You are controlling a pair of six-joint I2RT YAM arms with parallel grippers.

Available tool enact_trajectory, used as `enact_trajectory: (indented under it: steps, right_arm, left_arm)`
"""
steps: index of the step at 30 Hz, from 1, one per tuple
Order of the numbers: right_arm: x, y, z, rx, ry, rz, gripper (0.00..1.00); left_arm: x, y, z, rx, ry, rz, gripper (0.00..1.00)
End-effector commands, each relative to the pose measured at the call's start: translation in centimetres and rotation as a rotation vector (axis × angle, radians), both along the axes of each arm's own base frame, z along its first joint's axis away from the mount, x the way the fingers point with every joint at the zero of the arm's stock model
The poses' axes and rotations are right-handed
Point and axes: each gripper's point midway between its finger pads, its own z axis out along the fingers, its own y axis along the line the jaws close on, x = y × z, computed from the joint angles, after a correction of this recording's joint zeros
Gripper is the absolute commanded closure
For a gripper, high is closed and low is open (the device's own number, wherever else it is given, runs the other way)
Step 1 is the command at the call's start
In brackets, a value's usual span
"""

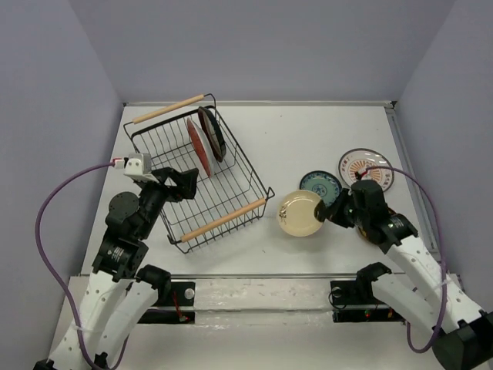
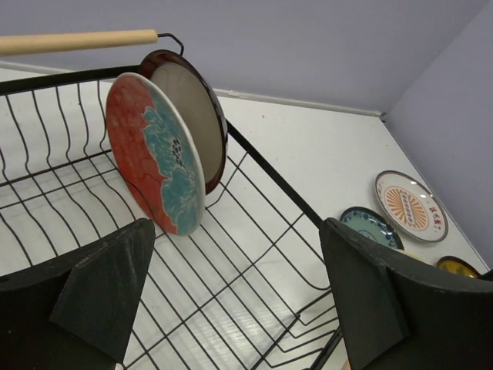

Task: Load the plates into the dish rack

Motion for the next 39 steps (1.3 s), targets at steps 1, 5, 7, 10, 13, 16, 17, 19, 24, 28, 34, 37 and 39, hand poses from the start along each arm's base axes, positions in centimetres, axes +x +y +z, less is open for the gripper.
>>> enact_trajectory:
  steps: [1,5,7,10,13,16,17,19,24,28,34,37,39]
  right_arm:
    - [1.2,-3.6,6.8,-0.128,-0.157,-0.117,0.93]
    - [1.8,-4.7,13.2,-0.149,-0.284,-0.145,0.93]
    - [2.1,-4.3,15.7,-0.127,-0.336,-0.130,0.93]
    - [3.2,-3.0,19.5,-0.100,-0.406,-0.070,0.93]
    - [4.4,-0.8,22.6,-0.016,-0.476,-0.009,0.93]
    - [4.8,2.2,24.5,0.114,-0.526,0.096,0.93]
    - [4.7,3.6,25.3,0.180,-0.539,0.151,0.93]
    - [5.3,5.5,25.3,0.255,-0.525,0.211,0.93]
    - [4.7,9.5,25.6,0.351,-0.530,0.313,0.93]
    - [3.8,14.0,25.1,0.394,-0.514,0.433,0.93]
    - [2.3,18.5,24.3,0.430,-0.496,0.550,0.93]
    - [2.3,18.8,23.7,0.429,-0.493,0.562,0.93]
    - [2.1,18.9,23.5,0.421,-0.505,0.589,0.81]
  left_arm:
    - [-0.7,-2.6,2.3,-0.049,-0.076,-0.149,0.01]
    - [-1.7,-5.6,2.8,-0.069,-0.056,-0.330,0.01]
    - [-2.1,-6.8,2.8,-0.078,-0.031,-0.397,0.01]
    - [-2.8,-9.0,2.4,-0.109,0.031,-0.536,0.01]
    - [-3.4,-10.1,2.4,-0.149,0.067,-0.616,0.01]
    - [-3.9,-10.8,2.1,-0.185,0.100,-0.662,0.01]
    - [-4.2,-11.2,2.4,-0.199,0.091,-0.695,0.01]
    - [-4.5,-12.0,2.3,-0.246,0.119,-0.750,0.02]
    - [-4.3,-12.6,2.1,-0.315,0.148,-0.776,0.11]
    - [-3.5,-12.6,1.2,-0.331,0.167,-0.743,0.16]
    - [-3.0,-12.7,0.0,-0.343,0.192,-0.733,0.50]
    - [-3.3,-12.7,0.0,-0.334,0.184,-0.743,0.90]
    - [-3.7,-12.7,0.4,-0.324,0.162,-0.762,0.95]
